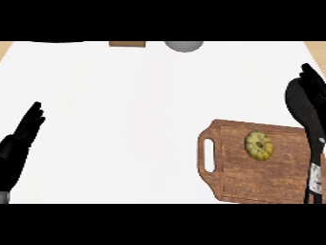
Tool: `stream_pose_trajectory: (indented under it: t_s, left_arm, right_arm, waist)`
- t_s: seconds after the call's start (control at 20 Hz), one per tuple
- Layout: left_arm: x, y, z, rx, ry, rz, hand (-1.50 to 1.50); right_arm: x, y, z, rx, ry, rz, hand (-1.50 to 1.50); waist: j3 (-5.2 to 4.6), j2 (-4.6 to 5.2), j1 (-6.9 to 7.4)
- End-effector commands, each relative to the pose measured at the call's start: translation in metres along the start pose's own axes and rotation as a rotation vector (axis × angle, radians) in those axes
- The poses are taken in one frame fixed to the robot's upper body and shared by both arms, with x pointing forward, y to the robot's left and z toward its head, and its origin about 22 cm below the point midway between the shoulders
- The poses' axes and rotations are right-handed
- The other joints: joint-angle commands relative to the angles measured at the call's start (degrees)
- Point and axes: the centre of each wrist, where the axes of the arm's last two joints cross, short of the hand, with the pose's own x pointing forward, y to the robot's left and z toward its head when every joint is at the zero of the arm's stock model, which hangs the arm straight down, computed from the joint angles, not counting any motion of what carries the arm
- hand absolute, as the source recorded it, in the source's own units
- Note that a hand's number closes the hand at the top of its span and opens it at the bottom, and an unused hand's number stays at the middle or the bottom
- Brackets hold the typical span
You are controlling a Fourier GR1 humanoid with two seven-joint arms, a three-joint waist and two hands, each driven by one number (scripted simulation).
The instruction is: Pick the squash from the cutting board and place it in the pan
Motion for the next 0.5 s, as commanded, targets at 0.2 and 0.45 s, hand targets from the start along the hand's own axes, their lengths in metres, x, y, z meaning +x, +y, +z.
stream_pose_trajectory:
  t_s: [0.2,0.45]
  left_arm:
    - [-0.016,0.031,-0.015,0.139,0.157,-0.076,0.0]
    - [-0.032,0.031,-0.011,0.163,0.274,-0.047,0.0]
  right_arm:
    - [0.062,0.07,-0.005,0.575,-0.317,0.005,-1.5]
    - [0.058,0.007,-0.012,-0.064,-0.375,0.326,1.5]
  waist:
    - [1.85,1.38,2.49]
    - [1.93,1.0,-1.5]
